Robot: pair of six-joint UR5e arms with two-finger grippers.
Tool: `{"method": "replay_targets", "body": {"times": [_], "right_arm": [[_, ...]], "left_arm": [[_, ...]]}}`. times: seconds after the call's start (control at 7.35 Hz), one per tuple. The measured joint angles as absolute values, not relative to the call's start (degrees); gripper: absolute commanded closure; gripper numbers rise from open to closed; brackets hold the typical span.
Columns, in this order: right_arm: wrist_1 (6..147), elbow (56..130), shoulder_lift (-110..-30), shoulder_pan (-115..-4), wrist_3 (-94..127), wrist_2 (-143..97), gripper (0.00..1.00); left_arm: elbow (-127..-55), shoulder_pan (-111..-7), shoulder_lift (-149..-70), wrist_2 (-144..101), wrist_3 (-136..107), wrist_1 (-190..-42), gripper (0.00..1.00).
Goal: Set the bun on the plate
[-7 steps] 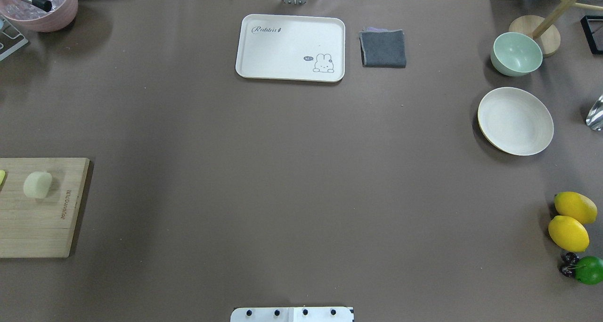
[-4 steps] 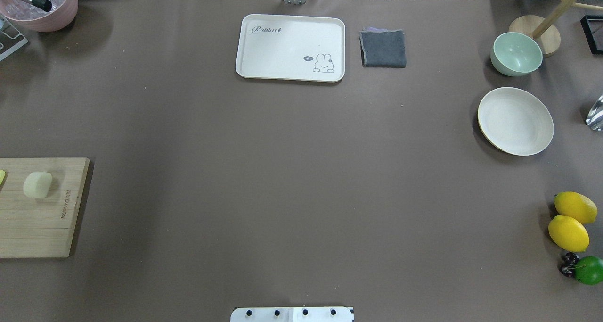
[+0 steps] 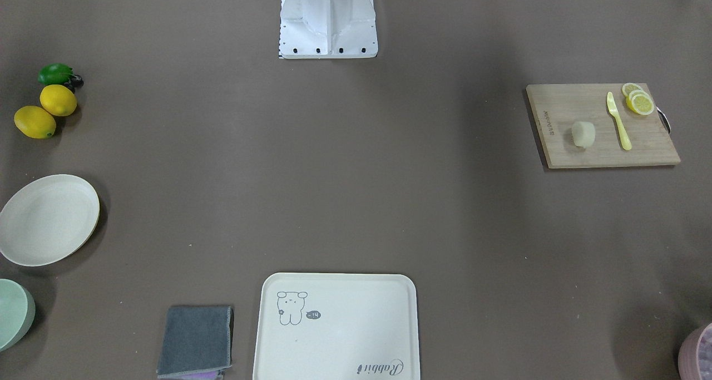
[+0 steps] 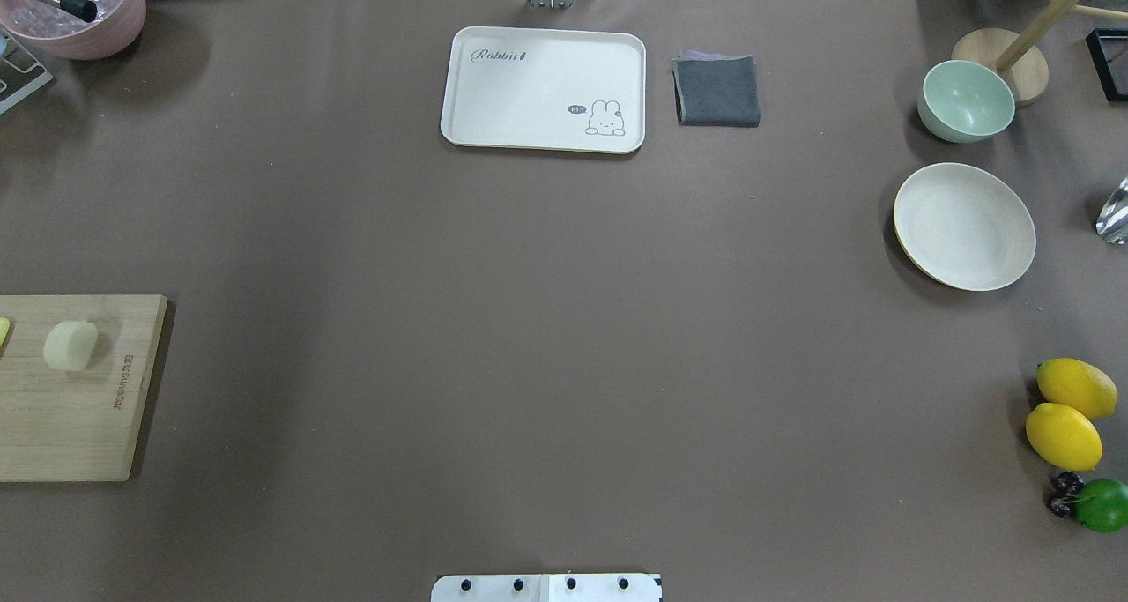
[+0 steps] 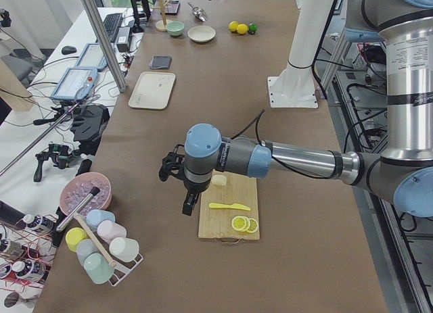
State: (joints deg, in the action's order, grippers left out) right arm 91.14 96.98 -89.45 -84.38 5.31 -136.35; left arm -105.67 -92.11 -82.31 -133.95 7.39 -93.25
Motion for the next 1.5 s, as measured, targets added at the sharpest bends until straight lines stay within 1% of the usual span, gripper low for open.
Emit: {"method": "replay_targets", "body": {"times": [1.09,1.5], "right_arm": [[91.1,97.3,-89.5,-84.4,5.5,-136.4,0.00],[91.1,97.4,-89.2,-84.4,6.4,-136.3,0.00]], "left_arm": [[-105.5,-92.1,-82.5,-137.8,7.3,-93.9,0.02],[-103.6,-92.1,-82.4,-144.0,7.4,-94.4,0.02]]}}
